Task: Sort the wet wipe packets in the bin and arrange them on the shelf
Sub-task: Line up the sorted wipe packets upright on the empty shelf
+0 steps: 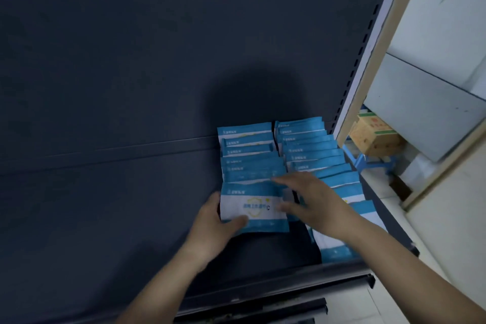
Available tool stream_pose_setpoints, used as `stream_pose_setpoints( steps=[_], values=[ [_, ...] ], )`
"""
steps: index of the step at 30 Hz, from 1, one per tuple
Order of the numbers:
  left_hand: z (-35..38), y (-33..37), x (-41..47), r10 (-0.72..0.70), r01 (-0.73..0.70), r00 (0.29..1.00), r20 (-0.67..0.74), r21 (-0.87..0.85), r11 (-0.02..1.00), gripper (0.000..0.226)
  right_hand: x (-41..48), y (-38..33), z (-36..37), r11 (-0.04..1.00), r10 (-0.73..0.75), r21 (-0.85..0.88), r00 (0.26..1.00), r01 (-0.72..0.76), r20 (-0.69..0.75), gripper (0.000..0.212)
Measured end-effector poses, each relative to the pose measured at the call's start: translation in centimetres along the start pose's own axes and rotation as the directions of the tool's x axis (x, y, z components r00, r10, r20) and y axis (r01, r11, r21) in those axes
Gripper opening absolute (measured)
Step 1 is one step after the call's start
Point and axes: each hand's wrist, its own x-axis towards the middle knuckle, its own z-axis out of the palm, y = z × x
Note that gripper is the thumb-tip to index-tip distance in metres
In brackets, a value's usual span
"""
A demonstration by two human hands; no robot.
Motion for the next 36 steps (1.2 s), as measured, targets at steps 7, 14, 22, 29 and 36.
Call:
stream_pose_setpoints(
  steps=[7,14,22,29,36],
  values=[
    [0.2,-0.1,0.4,0.153,-0.118,0.988,-0.029,0.503,0.856,0.068,-0.7,0.6,2.7,0.954,-0.125,-0.282,0.991,0.107,-0.049,0.067],
    [-0.3,-0.9,0.4,0.24,-0.27,0.962,0.131,0.592,0.759,0.07,-0.9,0.0,1.9,0.975,-0.062,-0.215,0.998,0.063,0.009,0.063],
    [-0.3,-1.3,0.2,0.286,-0.305,0.949,0.134,0.623,0.721,0.067,-0.8,-0.3,1.9,0.96,-0.039,-0.275,0.996,0.06,0.081,0.064],
    [-1.8,-1.2,-1.9,0.347,-0.331,0.929,0.126,0.699,0.633,0.057,-0.8,-1.1,2.4,0.971,-0.107,-0.213,0.994,0.105,0.0,0.059],
    [-5.9,-2.3,-5.1,0.366,-0.285,0.929,0.052,0.732,0.619,0.051,0.4,-4.0,3.6,0.965,-0.101,-0.24,0.994,0.106,0.033,0.067]
  ],
)
